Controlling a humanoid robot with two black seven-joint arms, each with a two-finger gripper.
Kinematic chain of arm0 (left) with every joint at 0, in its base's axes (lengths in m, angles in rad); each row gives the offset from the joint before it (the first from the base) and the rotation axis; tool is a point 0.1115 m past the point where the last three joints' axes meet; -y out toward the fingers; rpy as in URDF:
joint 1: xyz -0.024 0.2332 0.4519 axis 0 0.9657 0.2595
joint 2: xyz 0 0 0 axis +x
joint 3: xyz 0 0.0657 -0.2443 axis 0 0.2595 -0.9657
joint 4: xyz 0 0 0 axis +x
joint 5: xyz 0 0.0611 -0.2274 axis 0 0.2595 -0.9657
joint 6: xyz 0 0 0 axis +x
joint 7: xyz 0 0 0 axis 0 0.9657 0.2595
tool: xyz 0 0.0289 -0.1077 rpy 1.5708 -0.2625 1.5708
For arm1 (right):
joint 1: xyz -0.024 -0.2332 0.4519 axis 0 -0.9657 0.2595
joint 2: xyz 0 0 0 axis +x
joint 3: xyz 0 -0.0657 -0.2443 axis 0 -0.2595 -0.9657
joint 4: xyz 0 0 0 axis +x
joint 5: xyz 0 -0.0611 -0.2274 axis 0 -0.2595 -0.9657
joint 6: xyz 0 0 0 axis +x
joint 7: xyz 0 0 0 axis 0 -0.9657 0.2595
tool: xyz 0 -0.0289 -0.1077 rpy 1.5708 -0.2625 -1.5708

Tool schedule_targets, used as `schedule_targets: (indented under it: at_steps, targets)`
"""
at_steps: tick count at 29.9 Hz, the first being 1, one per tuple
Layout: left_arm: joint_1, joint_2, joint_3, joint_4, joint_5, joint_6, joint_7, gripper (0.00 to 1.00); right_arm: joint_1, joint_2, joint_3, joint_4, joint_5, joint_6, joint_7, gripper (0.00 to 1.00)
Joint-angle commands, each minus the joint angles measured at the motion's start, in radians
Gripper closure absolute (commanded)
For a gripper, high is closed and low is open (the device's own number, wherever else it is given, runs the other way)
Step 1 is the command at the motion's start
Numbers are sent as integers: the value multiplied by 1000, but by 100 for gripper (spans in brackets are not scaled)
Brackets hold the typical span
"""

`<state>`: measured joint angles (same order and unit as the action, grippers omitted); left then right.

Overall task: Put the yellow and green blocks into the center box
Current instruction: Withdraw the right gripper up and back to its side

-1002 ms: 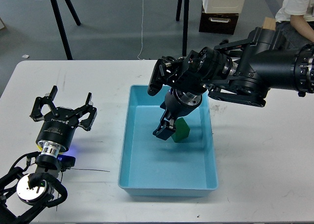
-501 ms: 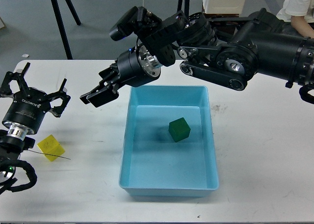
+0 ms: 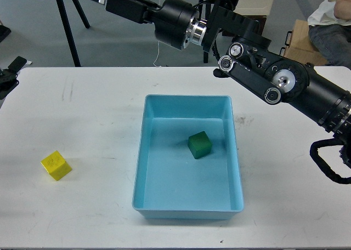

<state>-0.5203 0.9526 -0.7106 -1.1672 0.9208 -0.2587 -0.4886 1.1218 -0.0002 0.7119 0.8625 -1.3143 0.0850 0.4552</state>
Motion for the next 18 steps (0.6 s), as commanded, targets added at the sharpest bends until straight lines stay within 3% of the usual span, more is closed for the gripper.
schedule_targets:
  at_steps: [1,10,18]
  targets:
    - [-47,27,2,-3,280,-2,0,0,-80,0,113,70,111,-2,-64,1]
    - [-61,83,13,-66,797,-5,0,1,-296,-47,271,272,326,-2,-153,1]
    - [-69,113,36,-146,1138,-19,0,0,-517,-170,400,463,354,-8,-164,1]
